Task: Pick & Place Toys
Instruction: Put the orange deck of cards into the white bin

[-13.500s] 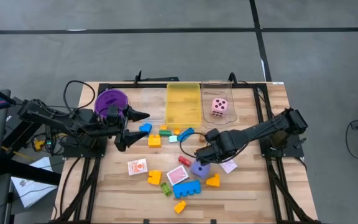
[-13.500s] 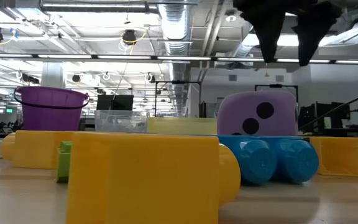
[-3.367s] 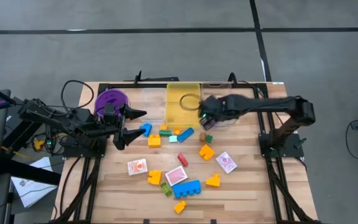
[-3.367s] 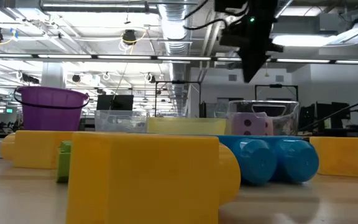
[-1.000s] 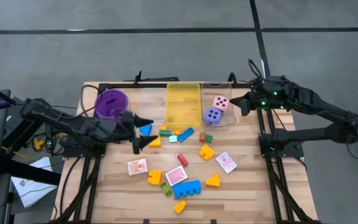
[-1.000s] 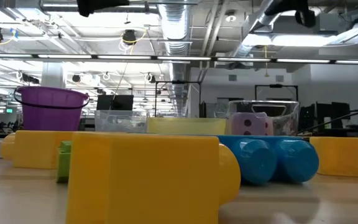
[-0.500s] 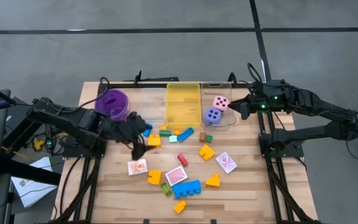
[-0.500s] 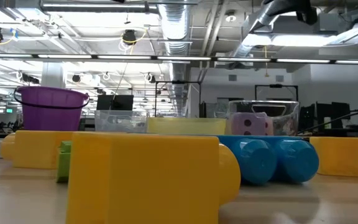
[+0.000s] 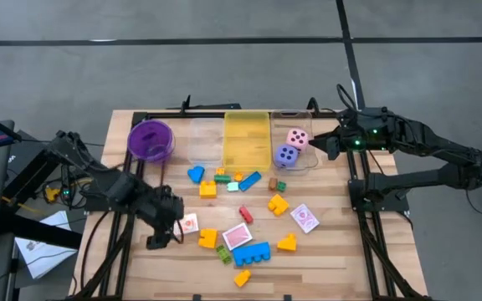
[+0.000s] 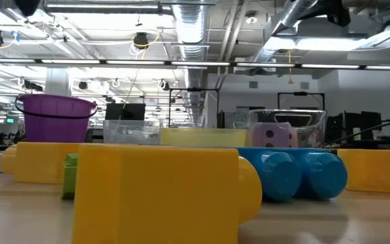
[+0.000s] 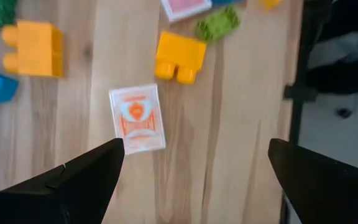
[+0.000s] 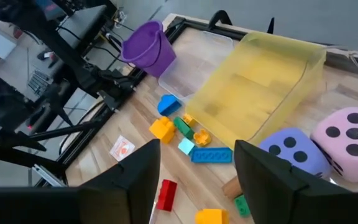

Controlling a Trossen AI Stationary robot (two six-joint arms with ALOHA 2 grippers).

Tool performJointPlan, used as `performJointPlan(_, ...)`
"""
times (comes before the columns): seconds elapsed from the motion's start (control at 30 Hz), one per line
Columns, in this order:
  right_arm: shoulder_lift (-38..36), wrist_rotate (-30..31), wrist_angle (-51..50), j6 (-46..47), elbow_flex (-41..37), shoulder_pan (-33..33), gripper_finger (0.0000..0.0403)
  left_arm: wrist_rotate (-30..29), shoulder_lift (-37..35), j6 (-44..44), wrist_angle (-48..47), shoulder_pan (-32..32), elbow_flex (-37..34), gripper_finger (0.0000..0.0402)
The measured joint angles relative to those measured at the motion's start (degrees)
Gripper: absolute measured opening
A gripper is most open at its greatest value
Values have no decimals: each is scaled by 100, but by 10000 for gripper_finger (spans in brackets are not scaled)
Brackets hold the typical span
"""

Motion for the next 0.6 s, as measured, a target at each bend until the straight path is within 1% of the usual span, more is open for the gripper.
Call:
performJointPlan(0.13, -65, 0, 3, 2, 0, 0, 192, 4, 310, -146, 25, -325, 0, 398)
performJointPlan(0.23, -98, -4, -4, 26, 0, 0, 190, -112, 437, -855, 58, -539, -56, 398)
performJointPlan(0.3, -126, -4, -1, 26, 0, 0, 190, -239, 448, -1352, 79, -633, -244, 398)
performJointPlan(0.37, -134, -2, 1, 28, 0, 0, 190, -392, 438, -1661, 227, -680, -475, 398)
performJointPlan(0.43, -125, -2, 11, 26, 0, 0, 189, -653, 415, -1666, 380, -753, -699, 398)
performJointPlan(0.53, -127, -5, 20, 26, 0, 0, 189, -1037, 409, -1330, 656, -761, -998, 398)
performJointPlan(0.6, -132, -20, 25, 28, 0, 0, 189, -1143, 407, -1104, 858, -721, -1214, 398)
